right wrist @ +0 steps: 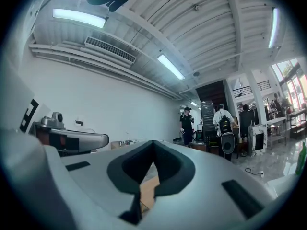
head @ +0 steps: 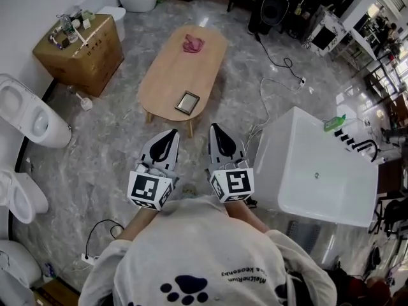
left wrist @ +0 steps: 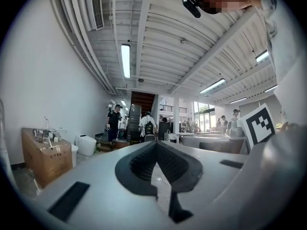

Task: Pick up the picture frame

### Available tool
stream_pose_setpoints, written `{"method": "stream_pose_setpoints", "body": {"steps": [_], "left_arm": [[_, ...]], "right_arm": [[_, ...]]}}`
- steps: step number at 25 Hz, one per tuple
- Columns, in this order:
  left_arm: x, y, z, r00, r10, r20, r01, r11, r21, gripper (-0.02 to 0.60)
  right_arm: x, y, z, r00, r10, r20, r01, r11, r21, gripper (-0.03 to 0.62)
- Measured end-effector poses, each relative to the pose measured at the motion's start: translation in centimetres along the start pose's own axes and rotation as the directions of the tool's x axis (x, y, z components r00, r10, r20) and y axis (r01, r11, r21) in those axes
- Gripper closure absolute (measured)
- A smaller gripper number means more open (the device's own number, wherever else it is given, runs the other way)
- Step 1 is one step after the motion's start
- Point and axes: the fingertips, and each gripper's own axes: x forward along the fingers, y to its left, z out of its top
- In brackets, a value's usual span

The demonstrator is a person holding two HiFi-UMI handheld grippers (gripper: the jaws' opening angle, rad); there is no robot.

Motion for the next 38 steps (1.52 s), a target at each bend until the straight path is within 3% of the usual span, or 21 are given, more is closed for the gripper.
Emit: {"method": "stream_pose_setpoints", "body": {"steps": [5,15,28,38], "left_arm": [[2.8,0.8,0.1,1.0,0.021,0.0,-0.021,1.0,0.006,0.574],[5.5,4.4,-0.8,0.999,0.031,-0.029,-0.032,0.999,-0.006,0.574],[16.5,10.0,-0.8,0.995,-0.1,-0.029,0.1,0.995,0.007,0.574],[24.5,14.9,-0.8,0.972,-0.229,-0.059,0.231,0.973,0.021,0.574]], "right_arm": [[2.7,-2.1,-0.1,1.0,0.021,0.001,-0.021,1.0,0.01,0.586],[6.2,-2.2,-1.7,0.999,0.042,-0.034,-0.041,0.999,0.024,0.586],[16.0,-7.6,-2.5,0.998,-0.054,-0.039,0.054,0.998,0.012,0.586],[23.5,-11.4,-2.7,0.984,-0.174,-0.032,0.174,0.984,0.023,0.586]]}}
